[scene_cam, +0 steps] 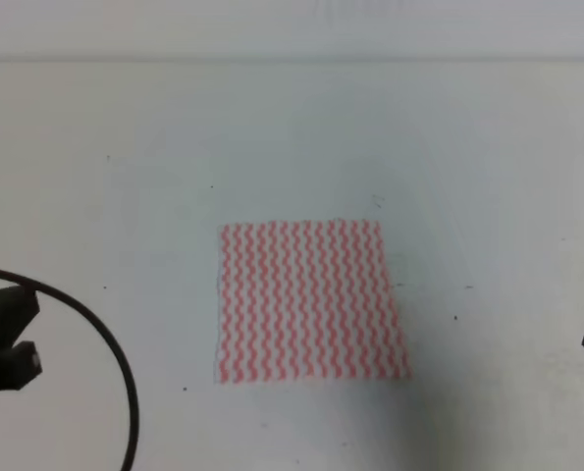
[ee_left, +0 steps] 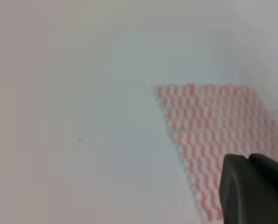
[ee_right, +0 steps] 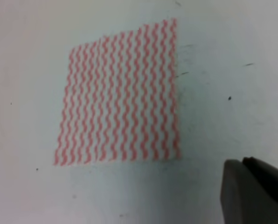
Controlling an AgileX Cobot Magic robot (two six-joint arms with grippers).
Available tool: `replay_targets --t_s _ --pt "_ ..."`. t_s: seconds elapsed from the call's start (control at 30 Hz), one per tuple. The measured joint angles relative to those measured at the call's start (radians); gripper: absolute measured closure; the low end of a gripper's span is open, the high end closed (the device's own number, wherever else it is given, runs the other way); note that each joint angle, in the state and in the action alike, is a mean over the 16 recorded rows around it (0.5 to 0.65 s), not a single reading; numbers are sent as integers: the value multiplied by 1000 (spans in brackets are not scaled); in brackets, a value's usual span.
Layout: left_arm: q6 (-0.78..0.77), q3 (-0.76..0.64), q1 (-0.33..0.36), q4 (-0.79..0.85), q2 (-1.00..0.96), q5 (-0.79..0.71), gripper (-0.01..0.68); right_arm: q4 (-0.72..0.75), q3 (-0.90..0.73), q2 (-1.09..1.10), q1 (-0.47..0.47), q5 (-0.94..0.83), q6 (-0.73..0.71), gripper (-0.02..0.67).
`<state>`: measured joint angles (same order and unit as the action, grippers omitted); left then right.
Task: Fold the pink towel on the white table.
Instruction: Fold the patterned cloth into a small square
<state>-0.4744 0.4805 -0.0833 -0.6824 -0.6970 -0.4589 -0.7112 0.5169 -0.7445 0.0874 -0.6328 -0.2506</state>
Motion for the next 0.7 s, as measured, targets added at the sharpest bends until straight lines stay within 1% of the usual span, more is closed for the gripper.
replay_targets --t_s 0.2,0.33,0.4,0.5,0.7 --pt "-328 3 -8 -322 -109 -8 673 -98 45 -104 26 -24 -75 667" --pt "-537 7 -42 -532 -207 -8 673 -158 88 -182 100 -9 -121 667" --pt "-620 13 -69 -618 -259 -5 673 -175 110 -221 146 7 -135 667" --pt "-722 32 -128 -720 -343 9 673 -172 146 -284 224 38 -127 667" --pt "-829 95 -263 -816 -519 61 673 -58 215 -413 362 93 -22 666"
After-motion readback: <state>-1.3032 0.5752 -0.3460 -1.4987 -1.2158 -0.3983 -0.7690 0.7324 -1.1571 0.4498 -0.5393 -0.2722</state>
